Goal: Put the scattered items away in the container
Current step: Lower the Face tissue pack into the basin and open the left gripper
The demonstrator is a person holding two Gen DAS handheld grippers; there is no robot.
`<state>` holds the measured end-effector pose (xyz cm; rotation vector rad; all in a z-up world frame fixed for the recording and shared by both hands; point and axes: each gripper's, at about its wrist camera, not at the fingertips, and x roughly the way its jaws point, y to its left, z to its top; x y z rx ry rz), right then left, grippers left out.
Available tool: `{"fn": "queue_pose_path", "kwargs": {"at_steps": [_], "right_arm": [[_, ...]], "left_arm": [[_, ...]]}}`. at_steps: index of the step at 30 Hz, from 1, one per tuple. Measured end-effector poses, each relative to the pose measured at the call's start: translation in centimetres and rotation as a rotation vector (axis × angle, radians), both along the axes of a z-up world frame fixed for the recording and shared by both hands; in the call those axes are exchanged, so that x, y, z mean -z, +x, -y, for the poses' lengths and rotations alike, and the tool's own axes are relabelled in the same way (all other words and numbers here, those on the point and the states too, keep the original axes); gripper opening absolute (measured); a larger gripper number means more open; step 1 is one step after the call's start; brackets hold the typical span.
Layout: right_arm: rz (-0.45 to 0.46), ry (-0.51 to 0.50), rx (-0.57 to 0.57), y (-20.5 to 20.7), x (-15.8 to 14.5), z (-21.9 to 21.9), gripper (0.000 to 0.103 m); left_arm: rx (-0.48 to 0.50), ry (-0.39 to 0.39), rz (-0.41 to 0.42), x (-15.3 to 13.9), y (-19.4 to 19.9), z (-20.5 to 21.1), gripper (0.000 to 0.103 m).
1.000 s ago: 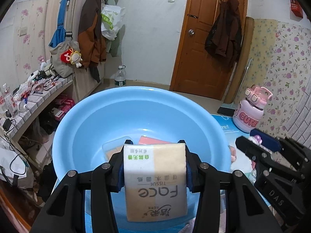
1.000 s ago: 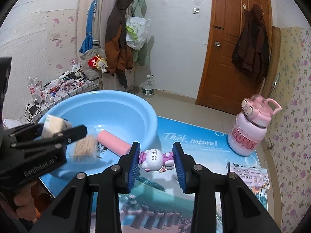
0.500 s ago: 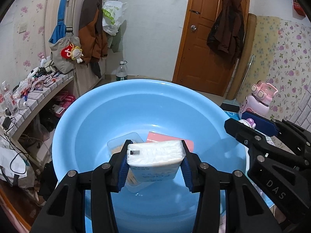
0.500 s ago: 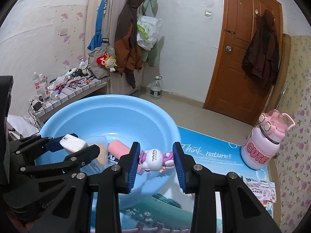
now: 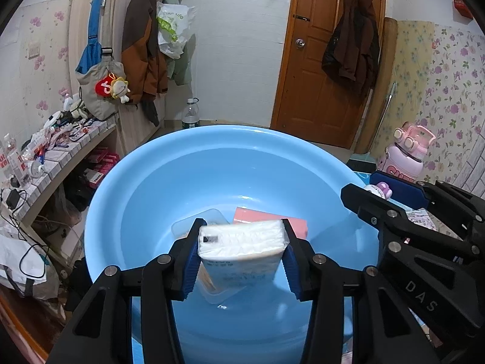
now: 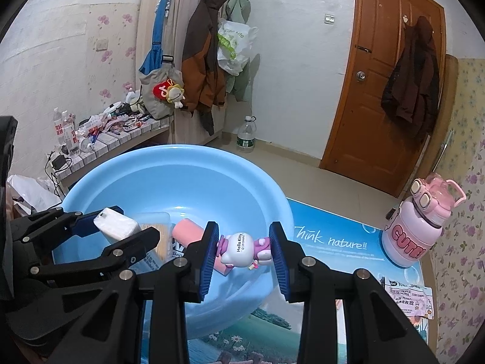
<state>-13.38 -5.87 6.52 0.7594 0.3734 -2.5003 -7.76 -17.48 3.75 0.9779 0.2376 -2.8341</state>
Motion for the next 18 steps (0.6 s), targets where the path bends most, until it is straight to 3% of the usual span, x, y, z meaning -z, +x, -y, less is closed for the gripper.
{"fn": "queue_pose_path", "kwargs": {"at_steps": [4,9,18], "right_arm": [[0.001,0.0,0.008,-0.08,0.07,-0.15,0.036],[0.001,0.0,0.011,-0.2,0.02,-0.21,0.036],[0.007,-0.001,0.011,-0.15,0.06,0.22,0.036]], "left_arm": [[-0.017,-0.016,-0.006,-0.07,0.21,0.07,0.06],[-0.022,-0.015,-0.008,-0.15,0.28,0.29,0.062],[-0.056,-0.057,-0.013,-0.38,0.71,0.85,0.077]]}}
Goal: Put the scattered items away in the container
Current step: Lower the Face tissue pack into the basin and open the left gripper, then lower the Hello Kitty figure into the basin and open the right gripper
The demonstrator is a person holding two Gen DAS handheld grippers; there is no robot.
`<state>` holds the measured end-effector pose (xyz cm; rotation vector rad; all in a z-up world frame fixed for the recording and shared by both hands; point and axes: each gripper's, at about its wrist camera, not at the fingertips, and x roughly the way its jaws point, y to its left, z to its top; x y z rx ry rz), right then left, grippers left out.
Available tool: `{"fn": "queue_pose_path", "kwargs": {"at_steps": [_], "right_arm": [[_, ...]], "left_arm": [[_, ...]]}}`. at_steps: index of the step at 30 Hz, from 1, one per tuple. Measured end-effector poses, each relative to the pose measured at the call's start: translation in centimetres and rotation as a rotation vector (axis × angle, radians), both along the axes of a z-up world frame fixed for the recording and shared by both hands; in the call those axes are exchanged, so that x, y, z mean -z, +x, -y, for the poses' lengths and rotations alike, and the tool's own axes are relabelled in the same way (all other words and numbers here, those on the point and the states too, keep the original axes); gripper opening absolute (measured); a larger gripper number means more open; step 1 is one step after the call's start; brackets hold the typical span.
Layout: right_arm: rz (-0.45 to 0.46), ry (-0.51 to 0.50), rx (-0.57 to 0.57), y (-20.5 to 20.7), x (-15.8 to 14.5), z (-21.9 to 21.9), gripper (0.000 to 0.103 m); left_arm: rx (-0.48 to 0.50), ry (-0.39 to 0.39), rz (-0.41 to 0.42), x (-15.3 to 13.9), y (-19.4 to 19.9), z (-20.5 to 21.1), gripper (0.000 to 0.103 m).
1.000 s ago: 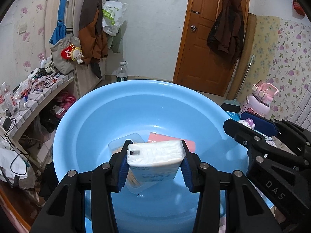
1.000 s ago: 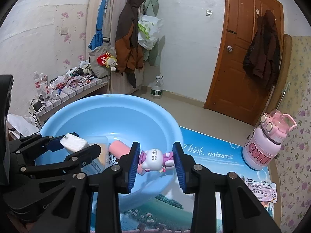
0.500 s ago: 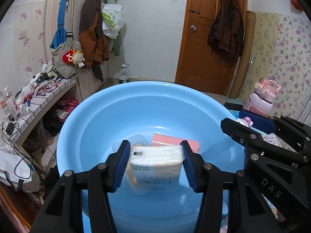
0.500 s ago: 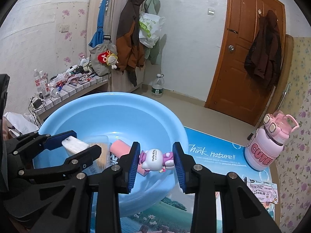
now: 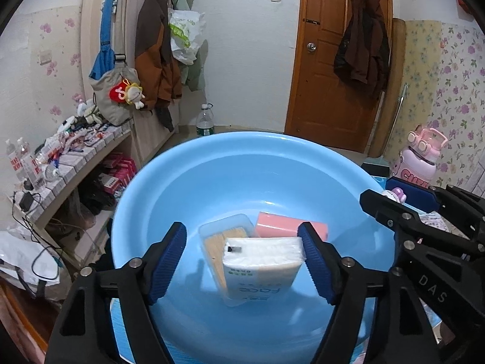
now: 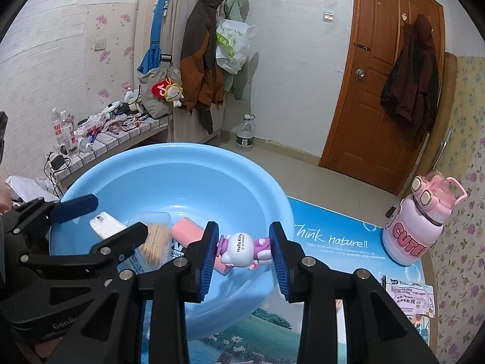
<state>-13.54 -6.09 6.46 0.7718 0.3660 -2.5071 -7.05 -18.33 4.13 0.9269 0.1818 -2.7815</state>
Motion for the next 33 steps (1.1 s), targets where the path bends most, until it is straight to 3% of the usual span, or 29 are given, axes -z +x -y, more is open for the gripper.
{"fn": "queue_pose_path", "kwargs": {"at_steps": [18,20,33], "right_arm": [[0.034,0.02,-0.026,0.3,1.6,1.6,0.036],[0.046,0.02,-0.034,0.4,1.8,1.7,0.036],[0.056,0.028,-0.035,0.4,2.4,1.7,0.036]], "left_arm": [[-0.022,-0.024,-0.006,-0.2,0.9,1.2,0.08],[-0.02,-0.025,-0.003,-0.1,0.8,1.3,0.085],[-0.011,-0.039,0.003,-0.2,0.8,0.9,0.088]]}}
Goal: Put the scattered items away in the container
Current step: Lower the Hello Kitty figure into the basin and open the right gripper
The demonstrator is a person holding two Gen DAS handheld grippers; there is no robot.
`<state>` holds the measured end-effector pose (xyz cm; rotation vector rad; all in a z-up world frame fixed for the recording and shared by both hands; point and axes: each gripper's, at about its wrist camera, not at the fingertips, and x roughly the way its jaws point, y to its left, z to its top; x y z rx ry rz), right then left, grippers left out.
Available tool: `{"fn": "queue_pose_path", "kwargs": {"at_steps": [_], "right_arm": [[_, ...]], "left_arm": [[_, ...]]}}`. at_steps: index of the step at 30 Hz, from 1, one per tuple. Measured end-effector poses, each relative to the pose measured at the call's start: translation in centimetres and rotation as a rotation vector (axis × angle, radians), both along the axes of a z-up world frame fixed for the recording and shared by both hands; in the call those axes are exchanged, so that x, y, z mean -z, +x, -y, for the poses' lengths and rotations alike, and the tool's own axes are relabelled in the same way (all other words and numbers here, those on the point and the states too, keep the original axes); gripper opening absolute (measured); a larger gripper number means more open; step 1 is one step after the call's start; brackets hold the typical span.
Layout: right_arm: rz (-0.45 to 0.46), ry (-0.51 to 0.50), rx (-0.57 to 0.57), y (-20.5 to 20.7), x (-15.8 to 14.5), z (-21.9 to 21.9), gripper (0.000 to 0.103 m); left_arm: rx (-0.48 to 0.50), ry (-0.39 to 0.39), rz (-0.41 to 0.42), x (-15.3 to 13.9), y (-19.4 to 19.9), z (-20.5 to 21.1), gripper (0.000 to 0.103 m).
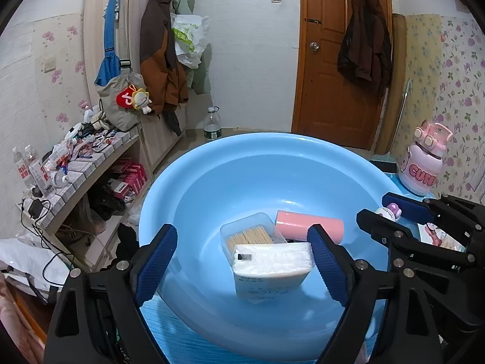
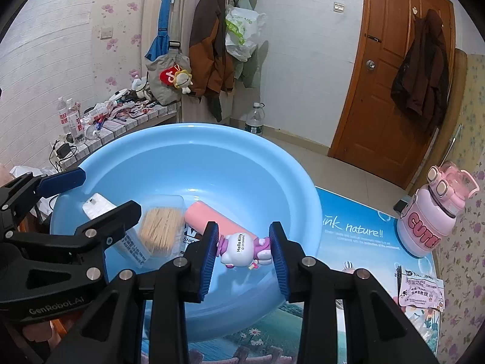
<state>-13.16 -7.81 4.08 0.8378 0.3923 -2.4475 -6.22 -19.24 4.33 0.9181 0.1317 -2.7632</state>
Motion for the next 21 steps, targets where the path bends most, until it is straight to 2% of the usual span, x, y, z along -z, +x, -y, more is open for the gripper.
{"fn": "queue_pose_path", "kwargs": {"at_steps": [5,21], "right_arm": [[0.005,-0.001,0.002,-0.1,0.0,-0.2,0.036],[-0.003,0.002,0.004,-0.2,0.0,-0.2,0.036]], "left_arm": [[-0.006,-0.008,-0.005,-0.3,0.2,0.1,0.097],[-0.055,-0.024,-0.019,-1.0,-0.4,2.0,0.098]]}}
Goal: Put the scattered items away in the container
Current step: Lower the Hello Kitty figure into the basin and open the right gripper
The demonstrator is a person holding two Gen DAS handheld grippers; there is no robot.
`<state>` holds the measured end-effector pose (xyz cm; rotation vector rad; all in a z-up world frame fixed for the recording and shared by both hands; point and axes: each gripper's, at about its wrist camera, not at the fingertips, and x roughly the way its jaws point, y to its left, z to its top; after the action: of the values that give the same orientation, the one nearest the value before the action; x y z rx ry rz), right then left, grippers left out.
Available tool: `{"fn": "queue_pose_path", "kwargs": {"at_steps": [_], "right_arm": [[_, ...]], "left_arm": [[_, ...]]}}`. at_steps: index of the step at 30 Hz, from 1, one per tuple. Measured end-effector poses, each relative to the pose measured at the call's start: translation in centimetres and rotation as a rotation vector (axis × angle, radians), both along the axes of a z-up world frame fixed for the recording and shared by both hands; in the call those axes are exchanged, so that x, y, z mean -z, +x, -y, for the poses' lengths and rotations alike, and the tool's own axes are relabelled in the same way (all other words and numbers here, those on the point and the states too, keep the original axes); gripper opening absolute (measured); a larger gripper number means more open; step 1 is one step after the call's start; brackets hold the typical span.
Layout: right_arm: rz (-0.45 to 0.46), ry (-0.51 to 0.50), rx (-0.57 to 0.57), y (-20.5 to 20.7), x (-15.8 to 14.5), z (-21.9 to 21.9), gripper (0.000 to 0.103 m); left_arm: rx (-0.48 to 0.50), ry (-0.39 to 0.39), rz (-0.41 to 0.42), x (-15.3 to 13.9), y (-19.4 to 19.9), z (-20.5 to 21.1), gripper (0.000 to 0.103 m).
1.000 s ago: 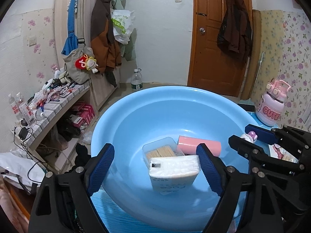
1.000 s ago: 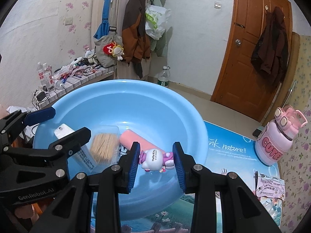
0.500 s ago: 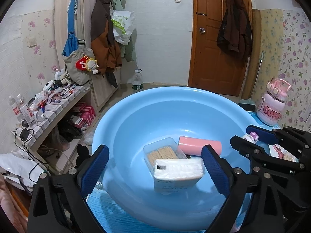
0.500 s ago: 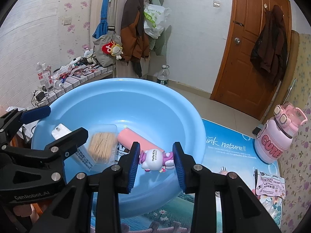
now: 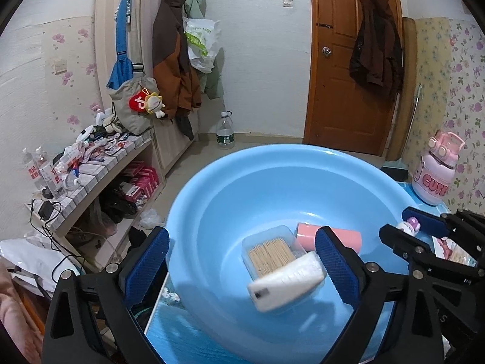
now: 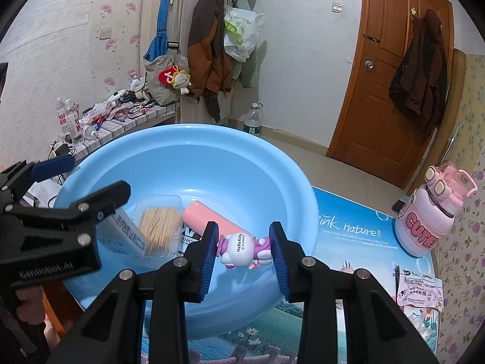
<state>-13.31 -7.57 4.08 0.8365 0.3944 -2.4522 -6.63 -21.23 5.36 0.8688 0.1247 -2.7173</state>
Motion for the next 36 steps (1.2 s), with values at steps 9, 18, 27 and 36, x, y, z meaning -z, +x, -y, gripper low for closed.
{"fn": "queue_pose_path", "kwargs": {"at_steps": [9,18,27,36], "right_arm": [[0.02,0.011,-0.023,0.16,0.1,0.48,0.036],[0.019,0.021,-0.025,0.48,0.03,0.52,0.036],[0.017,0.021,-0.026,0.57,-0.05,0.55,0.036],[0.02,0.016,-0.025,0.57,-0.03,0.54,0.036]], "left_arm": [[-0.013,0.001,-0.015,-0.51,0.08,0.85,0.098],[-0.005,0.003,-0.01,-0.31,0.29,0.48,0.098],[-0.005,0.004,-0.01,-0.32,0.31,0.46,0.098],[0.001,0.0,-0.005,-0.2,0.6,-0.06,0.098]]}}
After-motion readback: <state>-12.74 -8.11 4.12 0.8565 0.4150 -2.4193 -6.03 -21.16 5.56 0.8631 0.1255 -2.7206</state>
